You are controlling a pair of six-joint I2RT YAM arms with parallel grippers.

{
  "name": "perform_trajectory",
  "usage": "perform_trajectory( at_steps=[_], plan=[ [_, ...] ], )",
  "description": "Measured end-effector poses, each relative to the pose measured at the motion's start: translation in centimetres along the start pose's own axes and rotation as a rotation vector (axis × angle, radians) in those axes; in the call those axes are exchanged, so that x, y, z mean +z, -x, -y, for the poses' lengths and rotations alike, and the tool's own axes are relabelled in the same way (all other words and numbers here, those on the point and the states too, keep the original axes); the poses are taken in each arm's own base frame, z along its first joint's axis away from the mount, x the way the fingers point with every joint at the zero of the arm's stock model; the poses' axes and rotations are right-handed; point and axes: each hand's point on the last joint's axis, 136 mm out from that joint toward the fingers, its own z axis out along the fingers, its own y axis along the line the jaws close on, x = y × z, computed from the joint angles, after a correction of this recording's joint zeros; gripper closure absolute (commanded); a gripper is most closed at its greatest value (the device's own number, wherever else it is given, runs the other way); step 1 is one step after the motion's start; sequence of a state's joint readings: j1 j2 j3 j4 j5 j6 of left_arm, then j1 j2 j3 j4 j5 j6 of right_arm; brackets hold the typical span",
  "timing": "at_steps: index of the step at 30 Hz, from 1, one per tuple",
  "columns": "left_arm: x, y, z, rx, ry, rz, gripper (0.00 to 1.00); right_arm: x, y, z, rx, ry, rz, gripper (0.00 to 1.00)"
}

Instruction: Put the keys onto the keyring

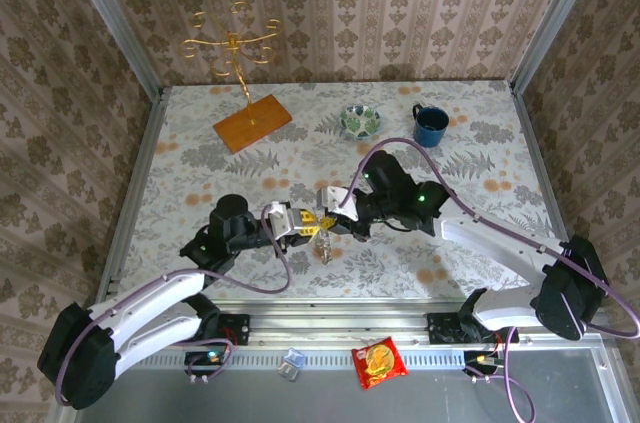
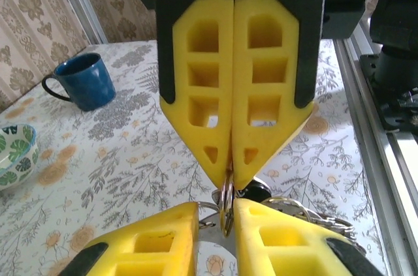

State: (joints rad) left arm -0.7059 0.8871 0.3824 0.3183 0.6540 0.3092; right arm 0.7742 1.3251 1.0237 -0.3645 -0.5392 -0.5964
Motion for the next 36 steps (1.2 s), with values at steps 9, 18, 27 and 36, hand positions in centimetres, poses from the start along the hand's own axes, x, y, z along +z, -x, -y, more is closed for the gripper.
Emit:
perform_trajectory(
  at_steps=[9,18,27,36],
  plan=[
    [0.3,-0.1,0.0,0.036,-0.017,-0.065,0.97,0.1,0.4,0.1,-0.089,-0.011,-0.135,1.00],
    [0.3,-0.2,0.1,0.051,-0.017,-0.075,1.00,-0.7,-0.1,0.3,-0.008,-0.020,-0.065,0.73],
    [0.4,-0.1,0.2,0.059,-0.016,-0.042,1.00,-0.4,-1.3,0.1,0.052,-0.021,-0.045,0.79],
    [0.4,-0.1,0.2,0.062,-0.016,-0.036,1.00,-0.6,-1.7,0.6,0.086,-0.034,-0.049,0.96]
  ],
)
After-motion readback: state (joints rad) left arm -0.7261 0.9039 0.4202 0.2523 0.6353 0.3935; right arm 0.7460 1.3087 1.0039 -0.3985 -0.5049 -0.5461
